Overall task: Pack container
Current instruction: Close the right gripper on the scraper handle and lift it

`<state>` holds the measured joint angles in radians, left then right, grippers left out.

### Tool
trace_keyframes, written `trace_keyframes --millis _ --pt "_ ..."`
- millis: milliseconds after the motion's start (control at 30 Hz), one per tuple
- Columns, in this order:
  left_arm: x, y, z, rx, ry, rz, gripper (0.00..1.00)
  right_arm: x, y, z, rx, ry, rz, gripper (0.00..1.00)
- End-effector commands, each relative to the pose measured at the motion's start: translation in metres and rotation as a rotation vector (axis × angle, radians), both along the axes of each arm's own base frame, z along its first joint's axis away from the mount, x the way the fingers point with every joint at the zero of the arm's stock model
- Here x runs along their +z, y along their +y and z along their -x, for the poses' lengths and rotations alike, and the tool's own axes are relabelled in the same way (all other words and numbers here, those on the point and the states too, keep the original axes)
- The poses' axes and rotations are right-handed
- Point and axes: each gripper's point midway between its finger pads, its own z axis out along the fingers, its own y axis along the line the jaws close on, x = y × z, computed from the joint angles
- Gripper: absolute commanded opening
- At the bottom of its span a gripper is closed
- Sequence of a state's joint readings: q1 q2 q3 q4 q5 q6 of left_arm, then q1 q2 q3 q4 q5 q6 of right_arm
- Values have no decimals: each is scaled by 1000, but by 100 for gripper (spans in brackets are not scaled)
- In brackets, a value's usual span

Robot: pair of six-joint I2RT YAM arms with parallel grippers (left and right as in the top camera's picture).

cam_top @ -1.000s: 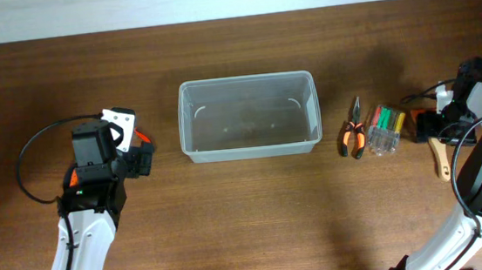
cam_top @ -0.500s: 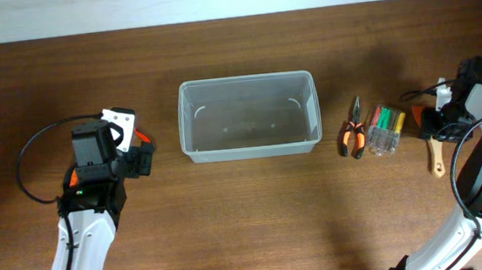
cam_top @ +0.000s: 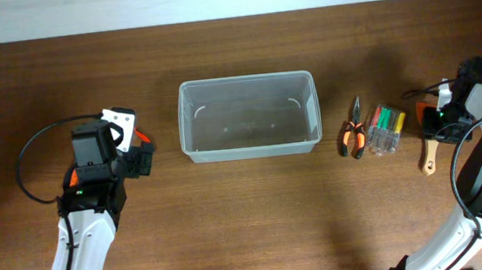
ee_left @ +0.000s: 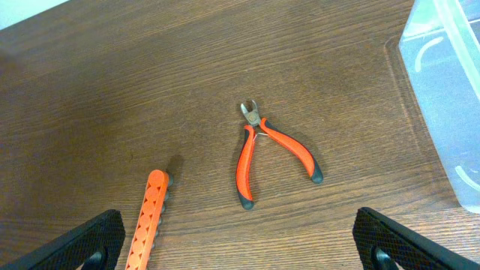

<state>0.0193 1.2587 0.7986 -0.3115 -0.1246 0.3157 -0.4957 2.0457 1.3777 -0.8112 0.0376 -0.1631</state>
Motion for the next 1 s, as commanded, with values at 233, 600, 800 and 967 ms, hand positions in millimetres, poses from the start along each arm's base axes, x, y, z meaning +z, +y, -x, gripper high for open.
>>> trace_keyframes --millis 233,600,800,967 --pt "7 4 -4 1 -13 -16 99 -12 1 13 -68 57 -6 36" --pt "7 4 -4 1 -13 -16 99 -12 0 8 -123 33 -6 47" --pt "7 4 -4 1 -13 -16 99 -12 -1 7 -142 28 -5 35" --pt "7 4 -4 1 -13 -16 99 -10 0 8 -141 33 -7 27"
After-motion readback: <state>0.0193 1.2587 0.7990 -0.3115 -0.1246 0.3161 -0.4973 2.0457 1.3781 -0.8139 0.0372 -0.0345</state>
